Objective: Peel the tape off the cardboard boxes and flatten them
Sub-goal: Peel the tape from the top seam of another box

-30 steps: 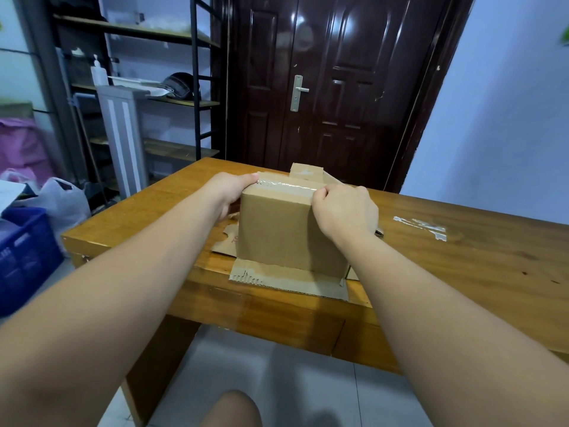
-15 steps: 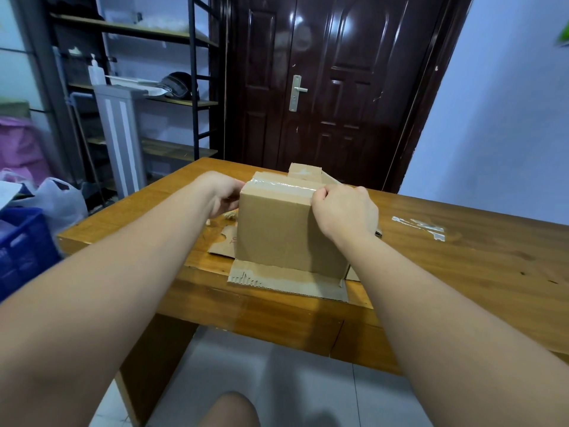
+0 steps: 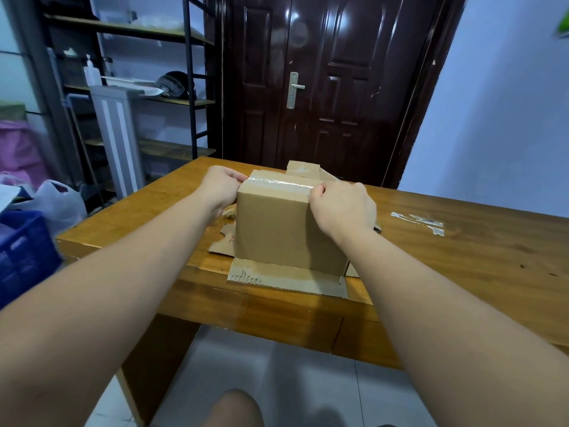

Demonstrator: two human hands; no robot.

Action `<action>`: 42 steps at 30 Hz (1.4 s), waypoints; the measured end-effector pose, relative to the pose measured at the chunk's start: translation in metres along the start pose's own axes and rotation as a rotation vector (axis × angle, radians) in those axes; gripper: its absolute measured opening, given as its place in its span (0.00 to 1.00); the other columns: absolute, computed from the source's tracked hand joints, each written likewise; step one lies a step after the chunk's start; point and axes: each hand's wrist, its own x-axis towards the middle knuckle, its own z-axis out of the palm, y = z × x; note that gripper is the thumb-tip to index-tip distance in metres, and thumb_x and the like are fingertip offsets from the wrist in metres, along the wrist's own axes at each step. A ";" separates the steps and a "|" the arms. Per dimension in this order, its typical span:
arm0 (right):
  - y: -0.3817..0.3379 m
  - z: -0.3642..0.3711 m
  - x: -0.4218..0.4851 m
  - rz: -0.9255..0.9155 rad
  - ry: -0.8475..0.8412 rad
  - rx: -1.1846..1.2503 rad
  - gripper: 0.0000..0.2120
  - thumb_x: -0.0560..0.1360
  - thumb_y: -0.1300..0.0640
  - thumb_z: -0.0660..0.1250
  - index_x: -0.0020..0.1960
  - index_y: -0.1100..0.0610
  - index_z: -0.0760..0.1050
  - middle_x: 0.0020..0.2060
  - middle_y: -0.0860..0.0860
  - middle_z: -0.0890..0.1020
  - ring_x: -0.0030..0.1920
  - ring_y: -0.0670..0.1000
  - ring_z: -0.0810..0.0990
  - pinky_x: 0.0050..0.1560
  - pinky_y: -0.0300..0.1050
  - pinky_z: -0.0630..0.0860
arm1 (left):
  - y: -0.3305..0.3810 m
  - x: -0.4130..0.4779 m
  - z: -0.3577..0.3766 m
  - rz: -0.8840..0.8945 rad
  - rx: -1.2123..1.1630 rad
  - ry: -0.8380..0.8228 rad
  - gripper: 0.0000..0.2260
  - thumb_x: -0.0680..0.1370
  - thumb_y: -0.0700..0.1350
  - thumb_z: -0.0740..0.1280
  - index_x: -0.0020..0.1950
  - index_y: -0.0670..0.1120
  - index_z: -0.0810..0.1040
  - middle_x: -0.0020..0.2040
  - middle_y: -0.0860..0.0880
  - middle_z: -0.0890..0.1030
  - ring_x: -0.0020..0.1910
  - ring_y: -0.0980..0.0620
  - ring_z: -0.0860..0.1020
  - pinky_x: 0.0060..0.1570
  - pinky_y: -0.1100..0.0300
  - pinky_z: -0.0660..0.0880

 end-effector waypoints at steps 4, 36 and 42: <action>0.001 0.000 0.000 0.001 0.002 -0.003 0.22 0.81 0.51 0.48 0.49 0.56 0.80 0.46 0.53 0.81 0.55 0.54 0.74 0.47 0.50 0.75 | -0.004 0.000 -0.004 0.060 -0.039 0.004 0.13 0.79 0.33 0.59 0.58 0.47 0.74 0.54 0.43 0.78 0.52 0.48 0.78 0.50 0.55 0.75; 0.012 -0.008 0.005 0.024 -0.039 0.108 0.21 0.84 0.50 0.48 0.58 0.58 0.77 0.56 0.58 0.81 0.59 0.61 0.76 0.51 0.48 0.70 | 0.110 -0.062 0.049 0.569 -0.292 -0.548 0.06 0.77 0.34 0.64 0.50 0.43 0.76 0.37 0.45 0.82 0.35 0.53 0.81 0.39 0.60 0.80; 0.009 -0.001 0.010 0.111 -0.002 0.077 0.21 0.82 0.50 0.51 0.55 0.58 0.79 0.51 0.57 0.82 0.53 0.59 0.79 0.44 0.46 0.69 | 0.068 -0.029 0.056 0.398 -0.075 -0.249 0.10 0.76 0.35 0.62 0.52 0.47 0.76 0.41 0.50 0.82 0.38 0.52 0.79 0.41 0.56 0.79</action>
